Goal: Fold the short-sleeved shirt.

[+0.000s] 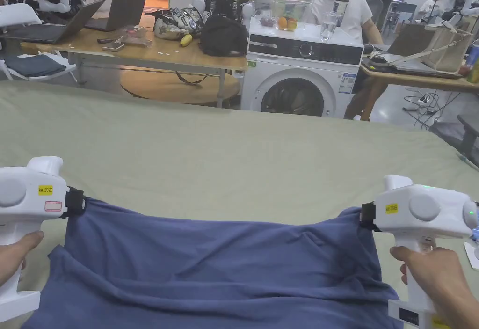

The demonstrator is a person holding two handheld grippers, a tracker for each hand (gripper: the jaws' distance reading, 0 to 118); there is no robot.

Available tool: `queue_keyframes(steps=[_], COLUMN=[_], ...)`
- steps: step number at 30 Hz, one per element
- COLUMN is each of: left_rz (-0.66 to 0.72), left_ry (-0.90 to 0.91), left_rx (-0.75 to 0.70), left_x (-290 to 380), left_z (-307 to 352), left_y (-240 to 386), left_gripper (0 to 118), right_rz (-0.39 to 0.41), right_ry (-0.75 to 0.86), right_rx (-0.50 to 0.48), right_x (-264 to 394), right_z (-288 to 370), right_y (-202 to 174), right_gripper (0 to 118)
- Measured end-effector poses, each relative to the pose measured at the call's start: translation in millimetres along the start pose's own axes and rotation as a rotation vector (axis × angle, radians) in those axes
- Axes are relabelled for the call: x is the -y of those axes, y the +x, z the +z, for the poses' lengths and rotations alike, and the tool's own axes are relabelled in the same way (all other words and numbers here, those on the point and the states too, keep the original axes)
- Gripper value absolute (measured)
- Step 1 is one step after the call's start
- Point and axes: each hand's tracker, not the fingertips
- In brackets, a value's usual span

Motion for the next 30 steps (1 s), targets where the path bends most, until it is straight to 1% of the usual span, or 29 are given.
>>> queue_keyframes(steps=[6,14,18,20,23,27,30], left_rz=[0.011,0.019,0.021,0.018,-0.005,-0.021,-0.039], left_ry=[0.047,0.054,-0.014,-0.060,-0.134,-0.213,-0.231], left_rx=[0.031,0.074,0.075,0.072,0.049,0.030,0.021], left_x=[28.1,80.6,108.4,122.5,139.6,155.2,163.4], left_z=[44.7,87.9,95.6,94.4,85.1,64.3,52.7], left_y=[-2.7,-11.3,-18.2,-20.7,-23.0,-26.0,-25.5], left_gripper=[0,0,0,0,0,0,0], right_rz=[0.021,0.058,0.072,0.114,0.153,0.139,0.140], right_ry=[0.017,-0.021,-0.081,-0.135,-0.189,-0.237,-0.259], right_rx=[-0.006,-0.010,0.014,0.056,0.101,0.120,0.124], right_x=[41.2,105.5,129.9,145.1,161.0,176.5,183.5], right_z=[60.3,104.4,100.0,96.5,82.3,58.8,49.0], right_y=[-2.3,-9.4,-0.8,-1.0,1.0,8.9,9.4], right_gripper=[0,0,0,0,0,0,0])
